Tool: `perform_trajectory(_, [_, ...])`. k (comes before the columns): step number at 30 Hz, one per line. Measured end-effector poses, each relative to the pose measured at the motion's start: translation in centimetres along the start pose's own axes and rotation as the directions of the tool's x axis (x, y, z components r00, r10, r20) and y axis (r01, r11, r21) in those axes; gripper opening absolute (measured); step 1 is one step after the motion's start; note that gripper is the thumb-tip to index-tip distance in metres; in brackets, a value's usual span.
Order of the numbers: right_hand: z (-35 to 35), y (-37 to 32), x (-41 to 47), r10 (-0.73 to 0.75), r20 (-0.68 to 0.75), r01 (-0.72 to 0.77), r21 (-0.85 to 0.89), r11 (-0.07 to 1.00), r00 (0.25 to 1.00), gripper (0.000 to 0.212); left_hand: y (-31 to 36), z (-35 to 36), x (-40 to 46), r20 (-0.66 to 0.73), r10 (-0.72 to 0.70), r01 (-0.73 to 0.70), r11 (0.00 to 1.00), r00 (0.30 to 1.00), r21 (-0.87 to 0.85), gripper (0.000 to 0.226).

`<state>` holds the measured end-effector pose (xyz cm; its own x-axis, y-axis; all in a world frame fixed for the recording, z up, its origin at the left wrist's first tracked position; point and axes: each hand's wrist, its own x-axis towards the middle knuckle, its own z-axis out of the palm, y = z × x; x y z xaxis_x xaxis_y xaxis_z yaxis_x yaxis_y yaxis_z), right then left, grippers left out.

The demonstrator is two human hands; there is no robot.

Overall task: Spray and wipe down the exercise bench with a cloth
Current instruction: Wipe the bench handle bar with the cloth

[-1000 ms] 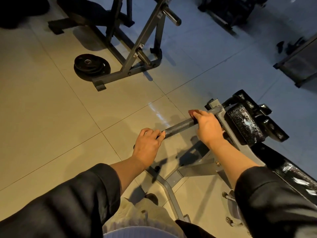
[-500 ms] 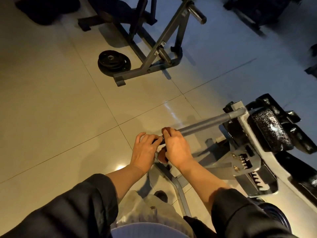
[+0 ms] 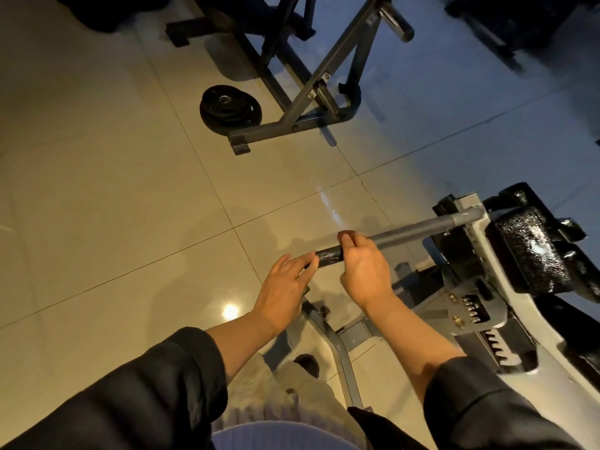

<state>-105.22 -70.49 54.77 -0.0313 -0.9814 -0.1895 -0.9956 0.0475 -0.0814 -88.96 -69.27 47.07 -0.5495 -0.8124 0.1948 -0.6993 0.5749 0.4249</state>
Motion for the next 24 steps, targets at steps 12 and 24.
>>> perform_trajectory(12, [0.7, -0.8, -0.5, -0.079, 0.034, 0.074, 0.129, 0.989, 0.996, 0.064, -1.1, -0.5, -1.8, 0.066, -0.073, 0.080, 0.992, 0.995, -0.098, 0.088])
perform_trajectory(24, [3.2, -4.5, -1.4, -0.125, 0.077, 0.120, 0.066, 0.991, 0.989, 0.071, -1.6, -0.7, -2.4, 0.074, -0.219, 0.230, 0.947, 0.973, -0.226, 0.065])
